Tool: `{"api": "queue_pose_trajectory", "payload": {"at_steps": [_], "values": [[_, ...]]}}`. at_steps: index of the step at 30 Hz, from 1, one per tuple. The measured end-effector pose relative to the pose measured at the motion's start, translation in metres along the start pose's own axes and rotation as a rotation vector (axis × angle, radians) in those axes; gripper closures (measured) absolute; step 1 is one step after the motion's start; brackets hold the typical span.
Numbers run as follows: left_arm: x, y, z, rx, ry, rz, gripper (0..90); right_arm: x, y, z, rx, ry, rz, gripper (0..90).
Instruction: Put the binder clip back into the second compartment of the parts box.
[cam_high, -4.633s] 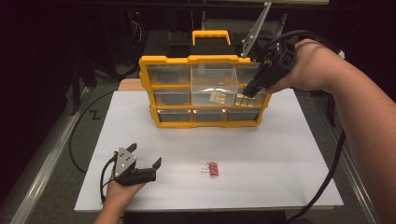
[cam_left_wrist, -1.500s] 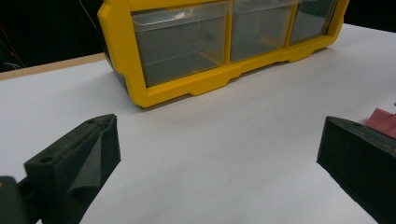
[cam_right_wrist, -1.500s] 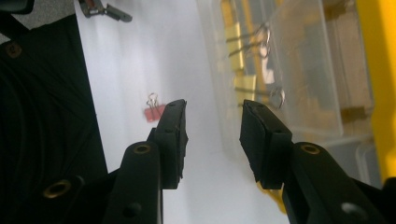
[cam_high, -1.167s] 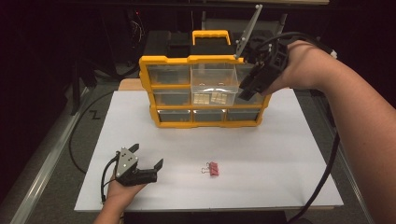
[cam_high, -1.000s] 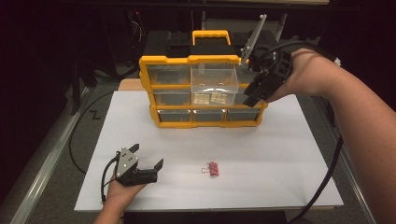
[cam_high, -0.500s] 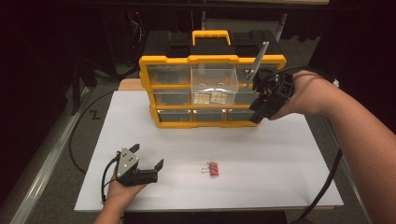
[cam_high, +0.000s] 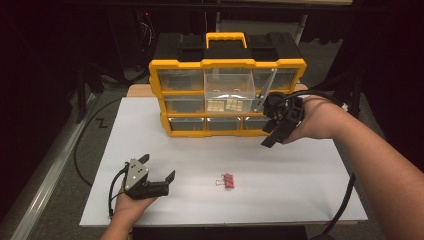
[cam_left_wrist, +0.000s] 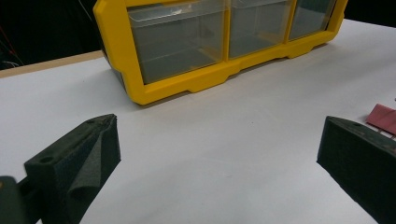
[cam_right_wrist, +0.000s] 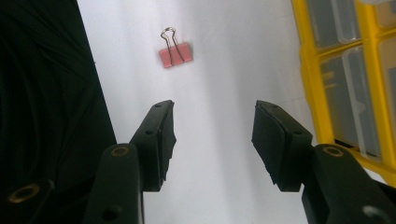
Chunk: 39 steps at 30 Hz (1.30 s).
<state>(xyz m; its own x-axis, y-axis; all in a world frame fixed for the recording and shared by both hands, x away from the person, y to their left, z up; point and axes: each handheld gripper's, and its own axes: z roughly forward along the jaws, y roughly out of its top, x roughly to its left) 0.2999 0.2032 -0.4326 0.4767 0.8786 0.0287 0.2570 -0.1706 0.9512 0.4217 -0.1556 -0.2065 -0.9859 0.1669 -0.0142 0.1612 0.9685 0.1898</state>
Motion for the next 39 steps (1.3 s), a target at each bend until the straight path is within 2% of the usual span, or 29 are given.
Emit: {"api": "queue_pose_trajectory", "payload": {"at_steps": [9, 18, 31, 33, 39], "values": [[0.000, 0.000, 0.000, 0.001, -0.001, 0.001, 0.3, 0.003, -0.004, 0.030, -0.006, 0.010, 0.006, 46.0], [0.000, 0.000, 0.000, -0.002, 0.000, 0.000, 0.3, 0.006, -0.006, 0.056, -0.007, 0.010, -0.015, 42.6], [0.000, 0.000, -0.001, -0.003, -0.001, -0.004, 0.3, 0.011, -0.013, 0.098, -0.018, 0.016, 0.007, 40.2], [0.000, 0.000, -0.001, -0.003, -0.001, -0.004, 0.3, 0.012, -0.013, 0.104, -0.009, 0.010, -0.003, 39.5], [0.000, 0.000, -0.001, -0.001, -0.003, -0.001, 0.3, 0.015, -0.017, 0.120, -0.032, 0.020, 0.004, 38.9]]}}
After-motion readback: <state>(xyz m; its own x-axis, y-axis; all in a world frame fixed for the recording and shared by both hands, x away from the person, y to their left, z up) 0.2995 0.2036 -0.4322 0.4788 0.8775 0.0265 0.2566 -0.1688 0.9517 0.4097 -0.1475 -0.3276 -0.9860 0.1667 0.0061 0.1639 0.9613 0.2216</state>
